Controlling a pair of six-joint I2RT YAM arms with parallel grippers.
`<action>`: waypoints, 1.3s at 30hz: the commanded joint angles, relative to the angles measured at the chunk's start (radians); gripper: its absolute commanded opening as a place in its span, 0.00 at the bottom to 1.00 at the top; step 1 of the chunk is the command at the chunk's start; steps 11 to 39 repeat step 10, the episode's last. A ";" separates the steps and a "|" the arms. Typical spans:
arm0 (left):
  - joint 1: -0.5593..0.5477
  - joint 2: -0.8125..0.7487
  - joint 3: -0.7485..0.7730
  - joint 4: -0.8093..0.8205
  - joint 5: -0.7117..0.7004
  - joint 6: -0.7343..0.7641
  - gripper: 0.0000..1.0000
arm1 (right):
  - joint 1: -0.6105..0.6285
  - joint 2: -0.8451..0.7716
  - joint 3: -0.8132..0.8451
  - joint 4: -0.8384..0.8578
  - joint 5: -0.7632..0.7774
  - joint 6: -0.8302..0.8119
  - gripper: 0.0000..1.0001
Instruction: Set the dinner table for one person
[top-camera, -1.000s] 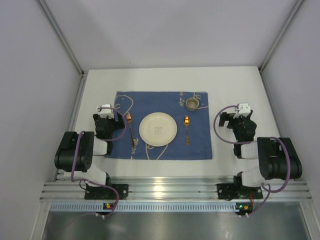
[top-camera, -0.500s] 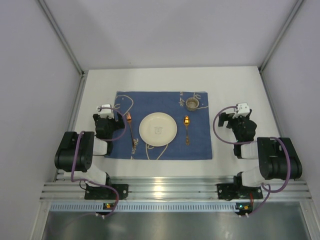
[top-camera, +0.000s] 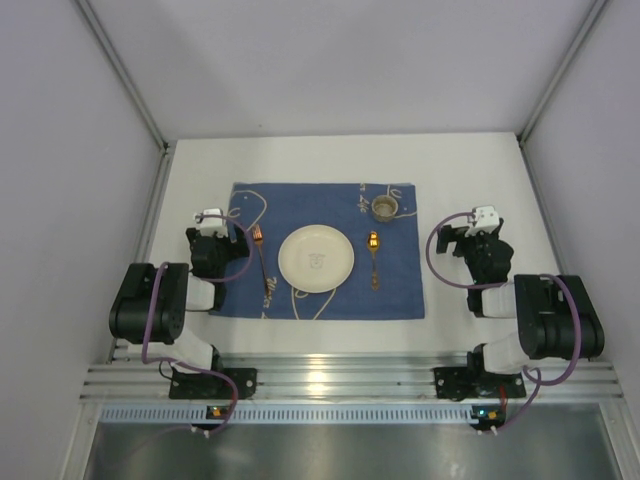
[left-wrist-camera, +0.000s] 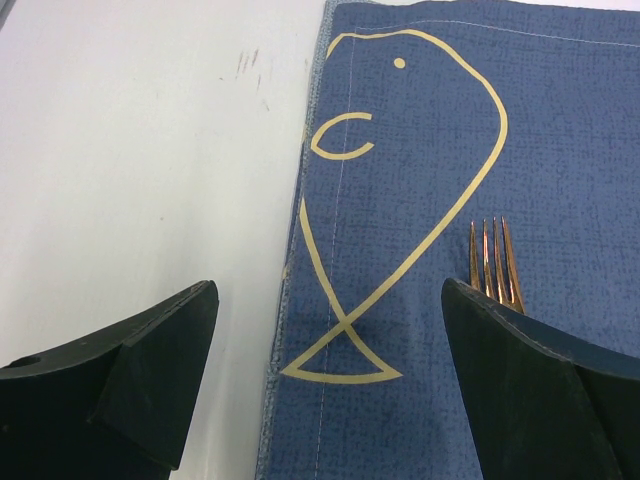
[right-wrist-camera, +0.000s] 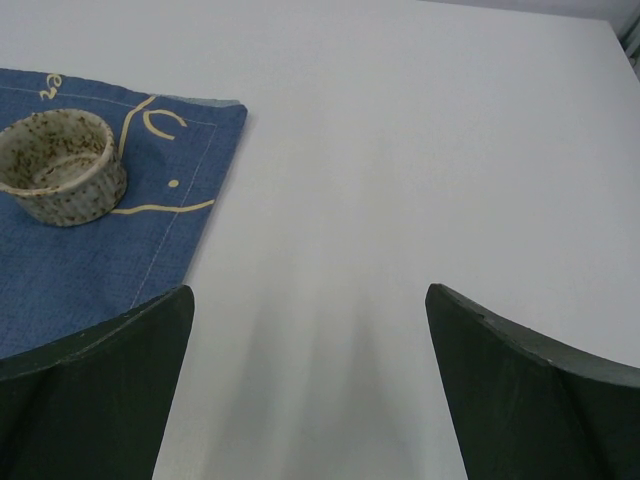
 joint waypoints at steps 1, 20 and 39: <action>-0.001 -0.015 0.009 0.073 0.004 0.005 0.99 | 0.000 -0.010 0.007 0.077 -0.030 -0.009 1.00; -0.001 -0.016 0.011 0.073 0.002 0.005 0.98 | -0.005 -0.009 0.024 0.046 0.037 0.022 1.00; -0.001 -0.016 0.011 0.073 0.002 0.005 0.98 | -0.005 -0.009 0.024 0.046 0.037 0.022 1.00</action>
